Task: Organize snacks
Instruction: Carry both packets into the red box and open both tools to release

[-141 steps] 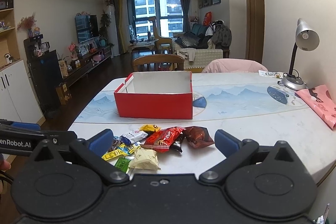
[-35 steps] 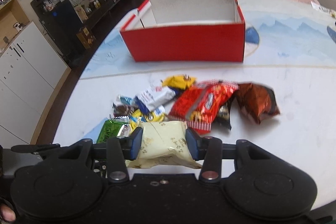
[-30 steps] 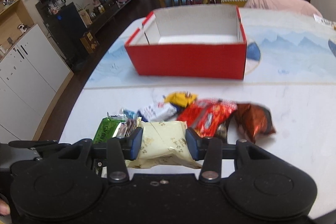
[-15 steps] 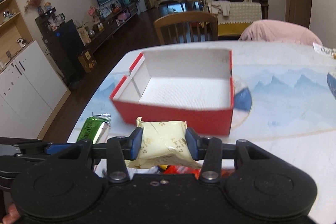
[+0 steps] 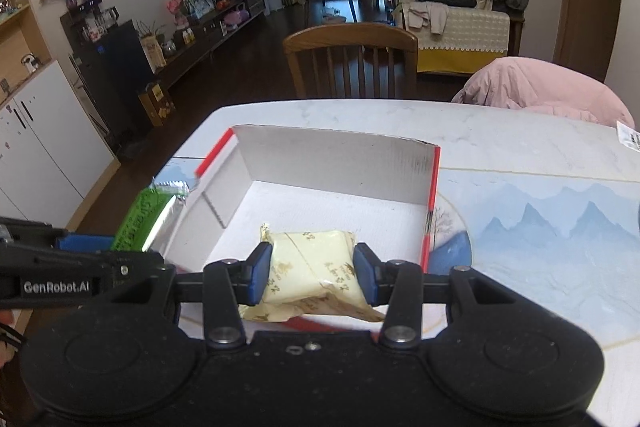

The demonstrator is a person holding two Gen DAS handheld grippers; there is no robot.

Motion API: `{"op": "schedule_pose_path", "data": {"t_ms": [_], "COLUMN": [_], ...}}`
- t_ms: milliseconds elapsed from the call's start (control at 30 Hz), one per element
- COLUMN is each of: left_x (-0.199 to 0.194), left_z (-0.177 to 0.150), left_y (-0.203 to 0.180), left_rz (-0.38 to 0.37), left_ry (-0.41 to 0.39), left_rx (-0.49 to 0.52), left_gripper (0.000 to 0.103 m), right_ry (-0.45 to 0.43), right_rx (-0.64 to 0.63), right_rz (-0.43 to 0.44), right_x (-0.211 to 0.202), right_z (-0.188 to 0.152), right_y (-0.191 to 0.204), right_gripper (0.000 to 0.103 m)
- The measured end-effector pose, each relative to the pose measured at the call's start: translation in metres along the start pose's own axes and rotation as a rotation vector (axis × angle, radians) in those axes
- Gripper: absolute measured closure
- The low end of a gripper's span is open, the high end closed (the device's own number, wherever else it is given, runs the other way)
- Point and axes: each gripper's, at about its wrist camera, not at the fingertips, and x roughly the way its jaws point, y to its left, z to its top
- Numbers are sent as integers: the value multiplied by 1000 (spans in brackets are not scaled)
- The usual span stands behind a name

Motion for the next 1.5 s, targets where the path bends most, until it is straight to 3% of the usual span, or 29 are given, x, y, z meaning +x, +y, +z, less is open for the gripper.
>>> {"op": "schedule_pose_path", "data": {"t_ms": [200, 567, 767, 1133, 1500], "left_x": [41, 106, 140, 177, 181], "left_z": [26, 64, 66, 55, 49], "left_y": [-3, -22, -31, -37, -31], "left_rz": [58, 169, 194, 201, 184], "left_ry": [55, 129, 200, 333, 358], "left_rx": [-14, 50, 83, 97, 61], "left_gripper": [60, 60, 60, 60, 58], "right_ry": [51, 155, 197, 272, 302], "right_rx": [-17, -130, -261, -298, -277], "right_rz": [-18, -20, 6, 37, 60], "right_x": [39, 97, 111, 133, 137], "right_z": [10, 6, -5, -8, -4], "right_y": [-14, -10, 11, 16, 9], "right_gripper": [59, 59, 59, 59, 58]}}
